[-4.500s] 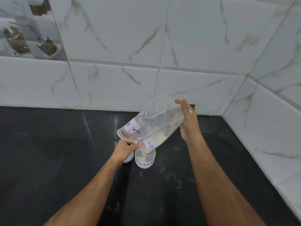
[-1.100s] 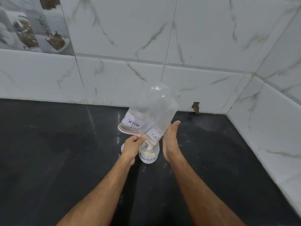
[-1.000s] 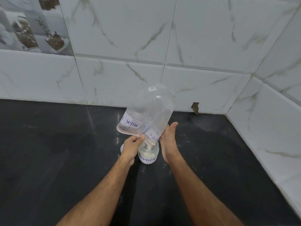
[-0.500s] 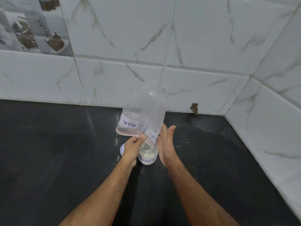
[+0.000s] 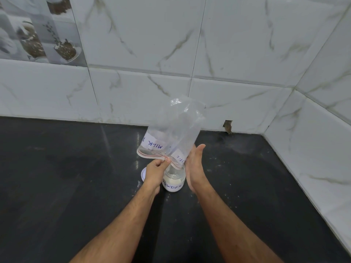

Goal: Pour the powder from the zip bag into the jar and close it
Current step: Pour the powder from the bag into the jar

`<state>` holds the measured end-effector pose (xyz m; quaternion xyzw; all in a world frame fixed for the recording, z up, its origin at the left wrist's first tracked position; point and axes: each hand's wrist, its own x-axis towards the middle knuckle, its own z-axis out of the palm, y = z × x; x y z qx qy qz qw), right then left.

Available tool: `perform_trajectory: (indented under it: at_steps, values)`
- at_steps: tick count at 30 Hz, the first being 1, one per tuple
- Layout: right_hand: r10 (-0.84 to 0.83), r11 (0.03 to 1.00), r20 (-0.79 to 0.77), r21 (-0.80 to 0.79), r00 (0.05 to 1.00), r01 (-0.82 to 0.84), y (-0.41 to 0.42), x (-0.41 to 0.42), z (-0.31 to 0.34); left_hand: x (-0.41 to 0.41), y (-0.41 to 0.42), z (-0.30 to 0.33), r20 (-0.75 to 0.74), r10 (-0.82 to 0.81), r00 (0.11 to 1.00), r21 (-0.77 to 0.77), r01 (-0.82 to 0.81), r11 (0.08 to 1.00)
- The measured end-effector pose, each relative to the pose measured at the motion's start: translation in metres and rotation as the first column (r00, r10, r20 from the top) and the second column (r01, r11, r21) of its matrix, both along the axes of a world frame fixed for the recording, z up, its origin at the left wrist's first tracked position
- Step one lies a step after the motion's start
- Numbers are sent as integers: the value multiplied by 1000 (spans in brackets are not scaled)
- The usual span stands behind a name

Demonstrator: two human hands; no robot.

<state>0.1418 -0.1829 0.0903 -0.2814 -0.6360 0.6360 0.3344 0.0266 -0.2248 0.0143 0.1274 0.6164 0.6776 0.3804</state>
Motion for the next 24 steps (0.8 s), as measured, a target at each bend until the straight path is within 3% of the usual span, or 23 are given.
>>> perform_trajectory:
  at_steps: [3, 5, 9, 12, 16, 19, 22, 24]
  values:
    - [-21, 1000, 15, 12, 1000, 21, -5, 0, 3, 0, -1, -2, -14, -17, 1000, -8, 17, 1000]
    - [-69, 995, -16, -78, 997, 68, -5, 0, 6, 0, -2, -1, -20, -20, 1000, -7, 20, 1000]
    - [35, 996, -51, -85, 998, -39, 0, 0, 2, -1, -4, 1, -41, -52, 998, -4, 52, 999]
    - [-68, 986, -121, -157, 990, 48, 3, -2, 2, -2, -5, 2, -51, -48, 998, -5, 48, 999]
    - [50, 986, -90, -155, 995, -63, 7, -4, -6, -1, -5, 4, -45, -53, 998, 1, 54, 999]
    - [-37, 988, -46, -150, 998, 30, 9, -8, -9, -1, -4, 6, -54, -40, 998, -2, 40, 999]
    - [33, 985, -30, -168, 999, -38, 11, -4, -8, -1, -5, 9, -68, -45, 997, 6, 45, 999]
    - [-8, 997, 0, -81, 1000, 8, 16, -4, -4, -1, -6, 11, -92, -48, 995, 17, 50, 999]
